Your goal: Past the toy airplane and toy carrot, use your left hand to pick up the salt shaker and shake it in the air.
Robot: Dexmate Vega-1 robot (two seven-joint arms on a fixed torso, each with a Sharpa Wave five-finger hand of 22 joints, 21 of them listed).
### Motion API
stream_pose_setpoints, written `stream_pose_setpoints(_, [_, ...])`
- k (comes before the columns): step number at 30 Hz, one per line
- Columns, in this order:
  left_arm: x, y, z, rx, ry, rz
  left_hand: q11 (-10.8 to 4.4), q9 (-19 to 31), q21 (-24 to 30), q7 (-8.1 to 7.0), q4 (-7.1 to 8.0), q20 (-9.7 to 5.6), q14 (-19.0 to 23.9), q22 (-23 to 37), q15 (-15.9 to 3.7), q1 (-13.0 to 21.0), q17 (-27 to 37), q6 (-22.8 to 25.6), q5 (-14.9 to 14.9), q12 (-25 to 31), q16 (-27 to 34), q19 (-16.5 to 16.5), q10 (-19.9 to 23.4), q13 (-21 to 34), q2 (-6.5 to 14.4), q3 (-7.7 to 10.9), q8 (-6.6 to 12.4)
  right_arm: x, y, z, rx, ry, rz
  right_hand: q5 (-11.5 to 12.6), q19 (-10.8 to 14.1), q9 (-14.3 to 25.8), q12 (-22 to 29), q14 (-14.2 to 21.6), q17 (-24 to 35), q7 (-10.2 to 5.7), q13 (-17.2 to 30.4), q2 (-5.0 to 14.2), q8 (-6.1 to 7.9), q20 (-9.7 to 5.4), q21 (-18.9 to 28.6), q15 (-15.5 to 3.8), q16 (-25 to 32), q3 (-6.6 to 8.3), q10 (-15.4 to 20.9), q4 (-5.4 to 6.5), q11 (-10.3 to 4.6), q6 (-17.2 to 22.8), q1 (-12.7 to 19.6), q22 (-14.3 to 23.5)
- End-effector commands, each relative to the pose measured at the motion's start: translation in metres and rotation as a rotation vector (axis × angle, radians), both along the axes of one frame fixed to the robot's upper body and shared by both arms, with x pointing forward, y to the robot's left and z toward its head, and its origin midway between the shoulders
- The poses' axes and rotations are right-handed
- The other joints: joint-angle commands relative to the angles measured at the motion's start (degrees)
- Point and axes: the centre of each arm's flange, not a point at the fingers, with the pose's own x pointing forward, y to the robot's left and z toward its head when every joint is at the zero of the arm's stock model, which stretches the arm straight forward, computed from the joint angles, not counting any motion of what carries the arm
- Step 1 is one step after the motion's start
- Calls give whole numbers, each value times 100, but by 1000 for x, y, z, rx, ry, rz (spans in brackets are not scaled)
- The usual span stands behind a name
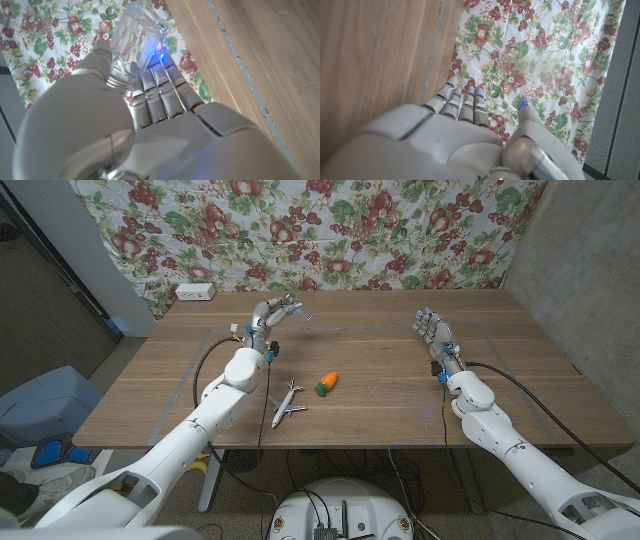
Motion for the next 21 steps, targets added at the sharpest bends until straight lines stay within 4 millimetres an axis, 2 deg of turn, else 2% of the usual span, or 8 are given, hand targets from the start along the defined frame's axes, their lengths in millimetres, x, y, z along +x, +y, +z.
stream_pose_setpoints(1, [6, -2, 9, 143, 109, -22, -1090, 17, 53, -462, 37, -480, -25, 14, -770, 857, 3, 1150, 32, 34, -11, -29, 1139, 12, 911, 16, 26, 1, 2, 1, -2, 1, 1, 13, 43, 7, -13, 43, -8, 12, -6, 37, 20, -12, -16, 4, 7, -27, 37, 1, -14, 46, -22, 19])
stream_pose_setpoints(9, [8, -2, 11, 181, 140, -21, -1090, 18, 62, -448, 37, -480, -30, 13, -770, 864, 3, 1159, 33, 30, -10, -41, 1135, 11, 920, 17, 28, 2, 3, 1, -4, 2, 2, 13, 51, 7, -11, 40, -8, 11, -6, 36, 20, -14, -37, 4, 3, -28, 43, 1, -2, 45, -22, 20])
stream_pose_setpoints(21, [7, -1, 11, 145, 111, -19, -1088, 18, 72, -447, 38, -481, -40, 12, -770, 868, 2, 1153, 32, 30, -13, -48, 1137, 11, 921, 14, 24, 2, 3, 2, -3, 2, 2, 12, 64, 7, -10, 35, -7, 10, -6, 38, 19, -14, -73, 3, -2, -29, 46, 4, 9, 44, -23, 21])
